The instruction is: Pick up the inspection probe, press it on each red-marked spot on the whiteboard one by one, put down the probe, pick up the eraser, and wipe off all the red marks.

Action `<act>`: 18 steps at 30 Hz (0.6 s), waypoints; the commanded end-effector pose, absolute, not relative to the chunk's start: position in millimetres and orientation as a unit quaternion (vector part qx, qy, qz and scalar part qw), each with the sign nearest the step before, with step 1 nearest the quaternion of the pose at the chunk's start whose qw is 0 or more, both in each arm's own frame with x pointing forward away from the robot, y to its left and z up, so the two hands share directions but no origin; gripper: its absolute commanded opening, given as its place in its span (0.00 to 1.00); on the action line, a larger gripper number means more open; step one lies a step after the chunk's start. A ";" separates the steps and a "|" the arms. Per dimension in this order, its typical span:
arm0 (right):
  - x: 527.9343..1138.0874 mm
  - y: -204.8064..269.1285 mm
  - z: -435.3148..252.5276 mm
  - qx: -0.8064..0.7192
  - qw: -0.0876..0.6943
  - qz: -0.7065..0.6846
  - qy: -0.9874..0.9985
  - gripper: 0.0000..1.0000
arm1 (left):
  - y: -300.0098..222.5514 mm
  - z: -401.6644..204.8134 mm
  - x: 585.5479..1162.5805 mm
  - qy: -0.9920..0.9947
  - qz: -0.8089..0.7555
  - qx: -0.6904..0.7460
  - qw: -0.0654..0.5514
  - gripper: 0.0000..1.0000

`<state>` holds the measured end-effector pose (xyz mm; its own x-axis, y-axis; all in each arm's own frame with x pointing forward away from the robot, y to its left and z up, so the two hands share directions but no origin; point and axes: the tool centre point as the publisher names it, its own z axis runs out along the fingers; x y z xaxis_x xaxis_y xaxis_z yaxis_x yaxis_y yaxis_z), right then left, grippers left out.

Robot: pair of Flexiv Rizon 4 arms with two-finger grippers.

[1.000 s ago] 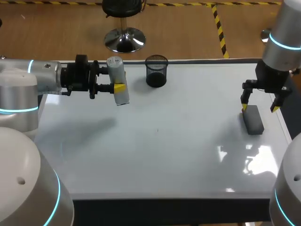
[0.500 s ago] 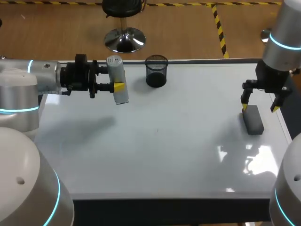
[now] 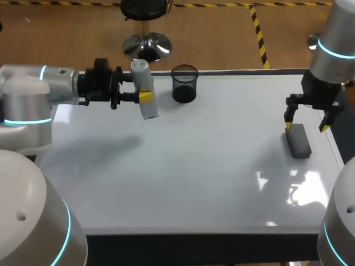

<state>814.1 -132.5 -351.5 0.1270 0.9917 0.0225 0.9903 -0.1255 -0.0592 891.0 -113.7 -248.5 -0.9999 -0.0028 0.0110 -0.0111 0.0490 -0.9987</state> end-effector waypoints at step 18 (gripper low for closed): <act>813.4 -133.5 -350.3 -0.749 0.030 0.010 -0.661 1.00 | -138.5 -203.2 938.7 -0.721 0.687 -0.062 0.065 0.00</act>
<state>814.1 -132.5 -351.4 0.1268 0.9917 0.0226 0.9904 -0.1253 -0.0590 931.1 -136.4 -209.9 -0.9922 0.1248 0.0065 -0.0019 0.0370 -0.9993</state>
